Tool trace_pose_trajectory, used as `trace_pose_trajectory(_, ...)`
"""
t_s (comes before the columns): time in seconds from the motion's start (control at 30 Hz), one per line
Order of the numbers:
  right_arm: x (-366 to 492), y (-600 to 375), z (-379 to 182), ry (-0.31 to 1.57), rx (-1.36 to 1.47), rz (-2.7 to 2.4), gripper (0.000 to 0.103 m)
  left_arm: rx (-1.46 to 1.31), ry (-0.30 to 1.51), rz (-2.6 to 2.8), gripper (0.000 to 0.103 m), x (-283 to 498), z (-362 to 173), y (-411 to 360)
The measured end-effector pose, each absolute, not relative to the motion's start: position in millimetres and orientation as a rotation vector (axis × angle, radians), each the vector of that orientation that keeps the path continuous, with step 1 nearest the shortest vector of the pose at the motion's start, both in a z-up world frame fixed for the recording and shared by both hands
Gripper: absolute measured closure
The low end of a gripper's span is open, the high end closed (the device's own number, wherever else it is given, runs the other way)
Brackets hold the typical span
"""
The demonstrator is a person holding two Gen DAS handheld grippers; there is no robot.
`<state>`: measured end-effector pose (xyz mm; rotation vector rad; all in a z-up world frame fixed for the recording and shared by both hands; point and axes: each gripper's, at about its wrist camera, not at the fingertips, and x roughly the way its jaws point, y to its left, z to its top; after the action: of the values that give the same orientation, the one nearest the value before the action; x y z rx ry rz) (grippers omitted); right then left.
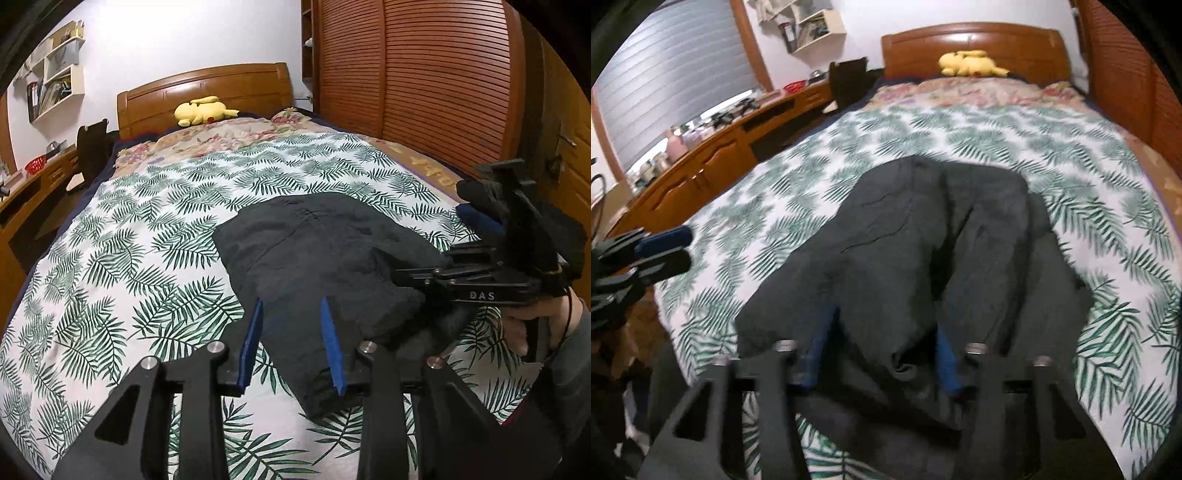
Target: Fold large clothes
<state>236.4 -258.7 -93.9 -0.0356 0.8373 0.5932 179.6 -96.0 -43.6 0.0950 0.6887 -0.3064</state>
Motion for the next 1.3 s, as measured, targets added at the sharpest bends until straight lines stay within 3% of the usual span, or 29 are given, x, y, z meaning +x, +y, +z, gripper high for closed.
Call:
trace_pose_trajectory(0.1,226,-252,-92,0.822,-0.082,0.614,0.092,0.093,0.695,-0.305,0.071,181,-47,-95)
trace_pose_trajectory(0.27,194,-261,-66,0.692,-0.098,0.587,0.096,0.086,0.693,-0.318,0.07,186,-48,-95)
trace_pose_trajectory(0.47,165,-318,-51,0.651,-0.1,0.461,0.096,0.078,0.686,-0.351,0.069,199,-48,-102)
trace_pose_trajectory(0.73,167,-345,-94,0.766,-0.092,0.342,0.091,0.082,0.713,-0.408,0.068,238,-64,-119)
trace_pose_trajectory(0.83,167,-348,-94,0.758,-0.084,0.308,0.069,0.095,0.726,-0.42,0.068,252,-70,-124)
trace_pose_trajectory(0.9,166,-351,-92,0.742,-0.07,0.278,0.047,0.109,0.729,-0.424,0.068,260,-73,-126)
trace_pose_trajectory(1.0,166,-354,-90,0.724,-0.058,0.261,0.032,0.118,0.729,-0.426,0.068,270,-76,-128)
trace_pose_trajectory(1.3,174,-358,-94,0.735,-0.048,0.25,0.025,0.13,0.742,-0.43,0.068,302,-85,-131)
